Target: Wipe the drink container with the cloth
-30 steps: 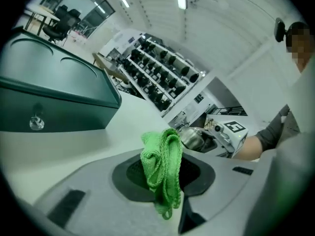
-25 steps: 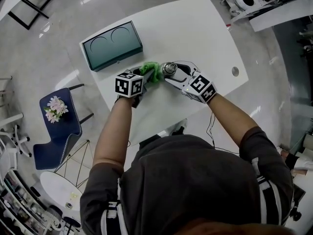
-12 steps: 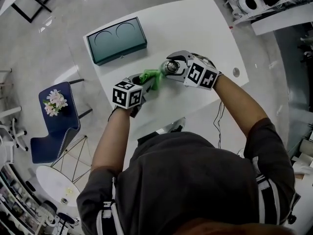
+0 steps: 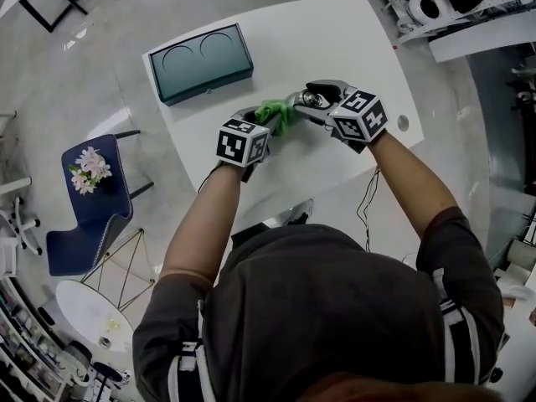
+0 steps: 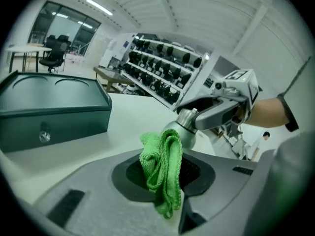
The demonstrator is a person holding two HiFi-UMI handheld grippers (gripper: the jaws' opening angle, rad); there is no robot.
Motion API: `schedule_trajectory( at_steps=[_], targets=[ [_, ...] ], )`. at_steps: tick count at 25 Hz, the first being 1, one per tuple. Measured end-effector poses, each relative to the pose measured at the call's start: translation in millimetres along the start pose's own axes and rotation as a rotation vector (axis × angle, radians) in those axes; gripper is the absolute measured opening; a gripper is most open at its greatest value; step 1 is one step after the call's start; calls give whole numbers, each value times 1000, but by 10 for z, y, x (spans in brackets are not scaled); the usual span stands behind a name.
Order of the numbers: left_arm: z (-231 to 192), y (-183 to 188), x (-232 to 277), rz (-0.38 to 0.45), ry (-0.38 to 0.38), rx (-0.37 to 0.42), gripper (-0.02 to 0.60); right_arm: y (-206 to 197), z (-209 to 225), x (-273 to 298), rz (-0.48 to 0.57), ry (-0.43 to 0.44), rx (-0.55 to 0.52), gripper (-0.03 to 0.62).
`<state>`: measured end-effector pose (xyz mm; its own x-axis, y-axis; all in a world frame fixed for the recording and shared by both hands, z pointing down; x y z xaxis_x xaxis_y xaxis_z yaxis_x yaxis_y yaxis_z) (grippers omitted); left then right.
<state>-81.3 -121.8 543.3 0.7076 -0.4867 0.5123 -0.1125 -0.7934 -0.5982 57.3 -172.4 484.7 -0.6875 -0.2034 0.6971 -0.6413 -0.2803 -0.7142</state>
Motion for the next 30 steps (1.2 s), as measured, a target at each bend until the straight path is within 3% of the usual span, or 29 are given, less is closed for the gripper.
schedule_trajectory(
  at_steps=[4,6,14,18,30],
  targets=[
    [-191,21,208,-68,120,126,78,-68,45,-31,33,-20,123,253],
    [-201,36,235,-78,130,144,80,-120,82,-65,60,-35,229,253],
    [508,234,-234,79,-73,45,80,-337,200,-198,155,-163,613,252],
    [582,142,-81,90,-41,47,80,-292,136,-180,189,-182,649,251],
    [-18,161,-104,80,84,-11,81,-397,170,-444,256,-115,725,250]
  ],
)
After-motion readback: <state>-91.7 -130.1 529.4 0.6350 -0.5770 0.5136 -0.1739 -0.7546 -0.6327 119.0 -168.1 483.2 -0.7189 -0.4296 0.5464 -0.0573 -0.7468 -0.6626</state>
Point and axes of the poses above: the fingertips, and each gripper's own axes: x forward along the fingers, z to its right, y out of its top, the point moved 7 cm from there along -x, backward along the fingers, and after that the axes turned 11 degrees about -x, right-handed, at the moved point
